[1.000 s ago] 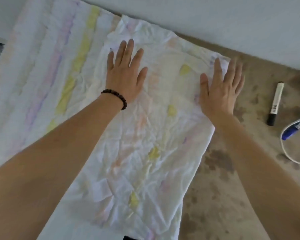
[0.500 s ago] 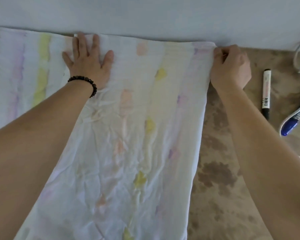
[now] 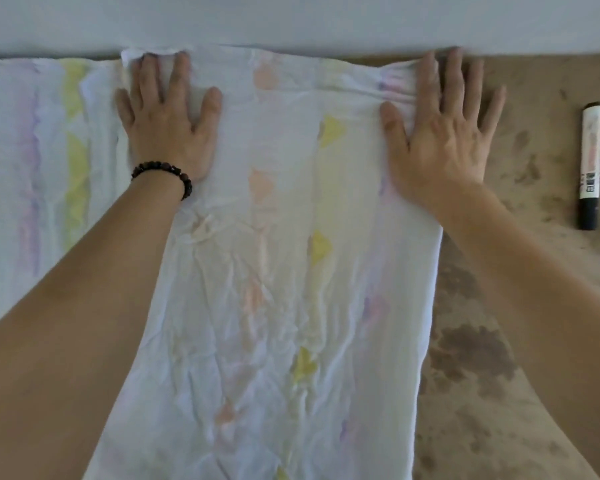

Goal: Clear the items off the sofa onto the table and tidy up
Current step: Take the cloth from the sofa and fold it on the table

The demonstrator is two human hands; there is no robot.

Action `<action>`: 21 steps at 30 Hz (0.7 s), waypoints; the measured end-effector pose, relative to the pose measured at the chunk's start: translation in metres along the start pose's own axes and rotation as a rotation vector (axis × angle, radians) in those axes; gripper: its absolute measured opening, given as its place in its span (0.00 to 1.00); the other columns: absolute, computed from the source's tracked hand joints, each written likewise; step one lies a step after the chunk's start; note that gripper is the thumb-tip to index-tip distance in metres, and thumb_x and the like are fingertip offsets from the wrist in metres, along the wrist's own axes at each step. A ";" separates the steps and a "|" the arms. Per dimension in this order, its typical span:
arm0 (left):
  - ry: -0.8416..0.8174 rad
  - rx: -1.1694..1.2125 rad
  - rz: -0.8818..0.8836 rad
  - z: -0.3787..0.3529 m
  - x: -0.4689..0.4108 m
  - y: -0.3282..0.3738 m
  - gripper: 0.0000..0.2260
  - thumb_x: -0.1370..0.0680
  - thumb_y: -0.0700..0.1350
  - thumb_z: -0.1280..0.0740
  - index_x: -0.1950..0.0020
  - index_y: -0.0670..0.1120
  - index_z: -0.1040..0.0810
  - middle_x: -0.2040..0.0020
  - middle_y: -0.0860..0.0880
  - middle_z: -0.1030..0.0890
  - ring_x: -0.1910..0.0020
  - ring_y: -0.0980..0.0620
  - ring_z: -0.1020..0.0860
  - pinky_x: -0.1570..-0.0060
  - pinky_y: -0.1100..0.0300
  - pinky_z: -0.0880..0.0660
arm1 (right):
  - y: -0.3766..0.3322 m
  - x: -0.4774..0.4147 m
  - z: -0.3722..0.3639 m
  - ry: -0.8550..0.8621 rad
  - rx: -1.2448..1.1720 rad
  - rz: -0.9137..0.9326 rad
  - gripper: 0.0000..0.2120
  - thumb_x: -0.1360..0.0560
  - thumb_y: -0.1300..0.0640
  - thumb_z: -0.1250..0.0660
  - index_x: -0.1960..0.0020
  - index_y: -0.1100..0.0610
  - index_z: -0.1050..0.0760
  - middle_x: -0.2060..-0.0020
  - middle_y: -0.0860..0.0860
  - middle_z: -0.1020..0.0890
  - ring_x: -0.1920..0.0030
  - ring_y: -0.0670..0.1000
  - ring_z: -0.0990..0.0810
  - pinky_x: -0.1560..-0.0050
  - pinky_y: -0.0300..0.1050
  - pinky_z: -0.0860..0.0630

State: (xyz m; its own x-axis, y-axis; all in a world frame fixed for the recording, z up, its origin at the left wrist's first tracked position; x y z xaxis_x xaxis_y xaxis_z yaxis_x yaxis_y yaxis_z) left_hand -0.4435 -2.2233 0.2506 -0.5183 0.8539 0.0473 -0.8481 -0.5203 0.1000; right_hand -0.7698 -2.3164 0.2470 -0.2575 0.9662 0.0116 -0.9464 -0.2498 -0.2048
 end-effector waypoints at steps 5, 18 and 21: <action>0.023 -0.032 0.016 0.000 -0.001 -0.004 0.33 0.23 0.66 0.55 0.22 0.51 0.47 0.21 0.45 0.49 0.22 0.47 0.52 0.25 0.44 0.55 | -0.004 0.004 0.002 0.054 -0.030 -0.016 0.38 0.21 0.35 0.55 0.20 0.57 0.55 0.20 0.55 0.48 0.21 0.58 0.52 0.24 0.63 0.57; -0.104 0.110 -0.199 0.031 0.258 -0.039 0.29 0.19 0.60 0.54 0.21 0.47 0.44 0.21 0.40 0.49 0.22 0.42 0.52 0.25 0.41 0.55 | -0.110 0.257 0.018 -0.068 -0.106 0.215 0.30 0.18 0.41 0.47 0.21 0.56 0.44 0.22 0.62 0.47 0.22 0.63 0.51 0.24 0.65 0.51; -0.183 -0.008 -0.157 0.018 0.337 -0.086 0.30 0.20 0.63 0.54 0.21 0.50 0.48 0.21 0.40 0.54 0.22 0.42 0.56 0.26 0.38 0.58 | -0.120 0.343 0.005 -0.134 -0.060 0.174 0.31 0.18 0.40 0.48 0.20 0.55 0.46 0.21 0.61 0.50 0.21 0.63 0.54 0.24 0.64 0.53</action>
State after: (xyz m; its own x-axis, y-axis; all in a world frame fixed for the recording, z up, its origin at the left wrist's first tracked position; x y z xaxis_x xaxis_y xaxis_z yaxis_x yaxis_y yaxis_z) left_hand -0.5431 -1.8909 0.2762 -0.3524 0.9117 0.2114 -0.9178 -0.3808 0.1123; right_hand -0.7461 -1.9550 0.2805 -0.4432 0.8909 0.0997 -0.8733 -0.4039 -0.2723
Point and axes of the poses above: each hand's wrist, its own x-axis away from the middle knuckle, its own z-axis out of the back of the hand, y = z × x, the point moved 8 cm from there along -x, towards the middle knuckle
